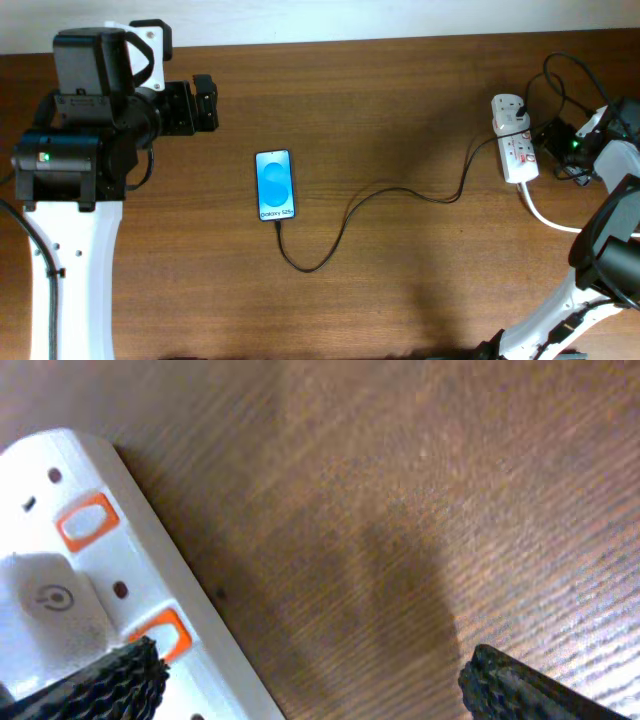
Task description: Plug charger to phone and switch on socket
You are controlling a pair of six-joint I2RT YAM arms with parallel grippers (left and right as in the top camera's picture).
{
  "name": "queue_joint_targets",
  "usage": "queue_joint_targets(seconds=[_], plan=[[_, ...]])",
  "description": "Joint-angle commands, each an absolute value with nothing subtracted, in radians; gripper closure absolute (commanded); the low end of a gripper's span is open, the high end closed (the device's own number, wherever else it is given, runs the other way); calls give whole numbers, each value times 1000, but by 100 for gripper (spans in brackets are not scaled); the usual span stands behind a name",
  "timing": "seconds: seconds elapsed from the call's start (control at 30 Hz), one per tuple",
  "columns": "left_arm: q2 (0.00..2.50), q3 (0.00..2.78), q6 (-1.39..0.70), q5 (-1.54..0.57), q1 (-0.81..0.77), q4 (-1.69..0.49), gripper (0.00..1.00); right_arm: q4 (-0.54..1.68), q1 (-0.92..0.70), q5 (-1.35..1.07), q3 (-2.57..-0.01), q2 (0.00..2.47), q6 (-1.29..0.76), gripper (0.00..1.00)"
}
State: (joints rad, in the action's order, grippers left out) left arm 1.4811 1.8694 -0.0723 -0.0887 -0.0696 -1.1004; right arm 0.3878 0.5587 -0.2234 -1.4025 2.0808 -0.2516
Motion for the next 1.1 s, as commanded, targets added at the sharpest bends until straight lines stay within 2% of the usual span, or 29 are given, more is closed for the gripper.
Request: queue_joint_targets(seconds=[0.0, 0.23, 0.87, 0.97, 1.07], plan=[[1475, 1881, -67, -81, -67, -1099, 0, 361, 527, -207, -1408, 2094, -252, 1], [1475, 1881, -67, -81, -67, -1099, 1, 344, 510, -190, -1408, 2152, -252, 2], [1475, 1881, -67, -81, -67, -1102, 1, 478, 444, -176, -1407, 2152, -218, 2], [1475, 1881, -67, -81, -67, -1102, 1, 519, 474, -168, -1434, 2142, -250, 1], [1475, 1881, -67, -81, -67, -1102, 1, 682, 569, -168, -1544, 2067, -271, 1]])
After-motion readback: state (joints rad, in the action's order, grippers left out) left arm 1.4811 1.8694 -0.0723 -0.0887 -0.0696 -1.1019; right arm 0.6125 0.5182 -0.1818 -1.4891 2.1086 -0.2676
